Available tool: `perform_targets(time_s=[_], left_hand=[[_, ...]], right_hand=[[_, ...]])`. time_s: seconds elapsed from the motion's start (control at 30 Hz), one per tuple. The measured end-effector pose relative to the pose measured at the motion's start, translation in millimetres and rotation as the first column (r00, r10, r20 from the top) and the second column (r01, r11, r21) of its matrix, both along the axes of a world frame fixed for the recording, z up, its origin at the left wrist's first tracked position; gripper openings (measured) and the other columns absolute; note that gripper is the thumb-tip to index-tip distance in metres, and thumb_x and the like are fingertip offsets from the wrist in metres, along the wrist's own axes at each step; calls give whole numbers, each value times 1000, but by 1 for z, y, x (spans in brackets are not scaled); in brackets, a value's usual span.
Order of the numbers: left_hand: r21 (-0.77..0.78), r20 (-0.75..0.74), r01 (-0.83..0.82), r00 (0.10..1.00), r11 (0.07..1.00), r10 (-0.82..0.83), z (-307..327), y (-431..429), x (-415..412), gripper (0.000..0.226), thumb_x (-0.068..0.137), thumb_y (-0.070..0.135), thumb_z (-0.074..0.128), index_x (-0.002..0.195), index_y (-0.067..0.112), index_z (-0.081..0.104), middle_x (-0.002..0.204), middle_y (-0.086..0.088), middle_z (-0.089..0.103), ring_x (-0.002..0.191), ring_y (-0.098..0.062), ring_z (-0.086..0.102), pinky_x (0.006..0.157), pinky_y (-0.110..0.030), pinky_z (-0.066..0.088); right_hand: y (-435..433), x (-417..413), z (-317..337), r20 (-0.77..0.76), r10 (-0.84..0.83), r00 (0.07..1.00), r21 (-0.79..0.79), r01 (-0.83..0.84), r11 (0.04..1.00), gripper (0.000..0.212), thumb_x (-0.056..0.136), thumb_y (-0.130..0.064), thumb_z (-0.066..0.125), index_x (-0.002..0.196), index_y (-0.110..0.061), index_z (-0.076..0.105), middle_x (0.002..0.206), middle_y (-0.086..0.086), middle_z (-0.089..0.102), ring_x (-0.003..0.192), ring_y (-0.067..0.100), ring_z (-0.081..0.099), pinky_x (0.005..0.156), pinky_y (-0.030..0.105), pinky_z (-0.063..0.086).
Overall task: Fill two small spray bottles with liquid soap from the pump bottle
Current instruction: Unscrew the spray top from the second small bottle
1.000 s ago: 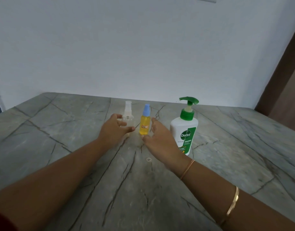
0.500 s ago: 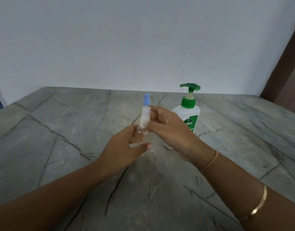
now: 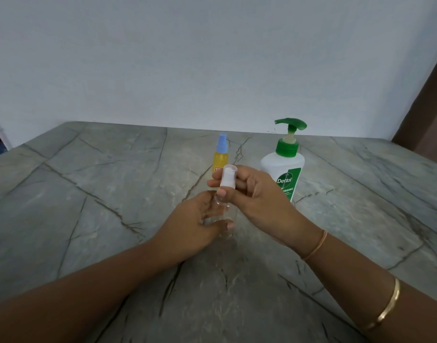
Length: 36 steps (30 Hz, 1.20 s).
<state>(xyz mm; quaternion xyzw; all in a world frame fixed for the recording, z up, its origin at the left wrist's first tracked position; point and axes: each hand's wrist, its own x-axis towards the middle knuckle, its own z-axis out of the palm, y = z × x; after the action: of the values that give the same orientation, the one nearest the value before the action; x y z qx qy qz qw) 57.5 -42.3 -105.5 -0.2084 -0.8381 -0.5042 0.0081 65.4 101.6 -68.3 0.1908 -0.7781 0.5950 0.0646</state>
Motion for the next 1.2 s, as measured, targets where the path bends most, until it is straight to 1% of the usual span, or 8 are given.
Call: perform_targets(time_s=[0.13, 0.27, 0.4, 0.63, 0.73, 0.9, 1.03, 1.2], left_hand=[[9, -39, -73, 996, 997, 74, -1, 2, 2, 51, 71, 27, 74, 116, 31, 51, 103, 20, 61, 101, -2, 59, 87, -18, 45], [-41, -46, -95, 995, 995, 93, 3, 3, 3, 51, 71, 28, 74, 118, 27, 53, 106, 16, 61, 100, -3, 59, 89, -21, 45], [-65, -25, -74, 997, 995, 73, 5, 3, 2, 51, 72, 28, 73, 119, 24, 53, 110, 14, 63, 102, -5, 59, 93, -26, 46], [-11, 36, -43, 998, 999, 43, 4, 0, -1, 48, 68, 27, 75, 113, 23, 59, 104, 10, 68, 97, -5, 64, 93, -35, 50], [-29, 61, -12, 998, 1000, 14, 7, -2, -4, 46, 66, 29, 77, 109, 25, 60, 99, 11, 69, 94, -4, 64, 92, -35, 50], [-110, 58, 23, 998, 994, -16, 14, -2, -6, 39, 69, 25, 76, 104, 26, 60, 96, 11, 68, 90, -4, 64, 89, -33, 50], [-135, 5, 2, 1000, 991, -1, 12, 4, -2, 50, 71, 28, 74, 118, 26, 56, 109, 12, 65, 99, -3, 60, 91, -27, 48], [-130, 33, -9, 999, 991, 13, 9, 3, -3, 51, 70, 30, 75, 117, 27, 54, 111, 12, 64, 102, -5, 60, 94, -30, 47]], right_hand=[[-3, 0, -9, -77, -196, 978, 32, 199, 980, 30, 77, -18, 75, 103, -11, 62, 91, 3, 72, 84, 14, 68, 77, 31, 56], [-2, 0, -10, -180, -329, 927, 90, 349, 933, 27, 68, -28, 81, 72, -20, 56, 63, -9, 57, 55, 0, 50, 52, 13, 41], [-2, 3, -7, -226, -318, 921, 115, 349, 930, 27, 71, -22, 79, 66, -21, 52, 53, -12, 51, 47, -2, 48, 47, 9, 34], [-6, 2, -13, -264, -255, 930, 153, 302, 941, 13, 84, -17, 68, 89, -9, 59, 67, -10, 57, 58, -7, 55, 47, 8, 40], [-4, 0, -15, -298, -189, 936, 254, 269, 929, 17, 90, -16, 60, 104, -6, 61, 85, 1, 67, 78, 8, 63, 68, 21, 51], [16, -1, 6, 14, 41, 999, 241, -43, 970, 24, 93, -13, 55, 116, -9, 59, 106, 3, 68, 101, 13, 63, 91, 26, 48], [7, 5, 5, -44, -122, 992, 222, 129, 966, 44, 79, -33, 71, 114, -20, 50, 103, -2, 62, 93, 11, 61, 78, 24, 54], [5, 2, 2, -192, -171, 966, 139, 199, 970, 44, 75, -11, 76, 107, -20, 46, 79, 0, 58, 73, 13, 61, 71, 30, 55]])
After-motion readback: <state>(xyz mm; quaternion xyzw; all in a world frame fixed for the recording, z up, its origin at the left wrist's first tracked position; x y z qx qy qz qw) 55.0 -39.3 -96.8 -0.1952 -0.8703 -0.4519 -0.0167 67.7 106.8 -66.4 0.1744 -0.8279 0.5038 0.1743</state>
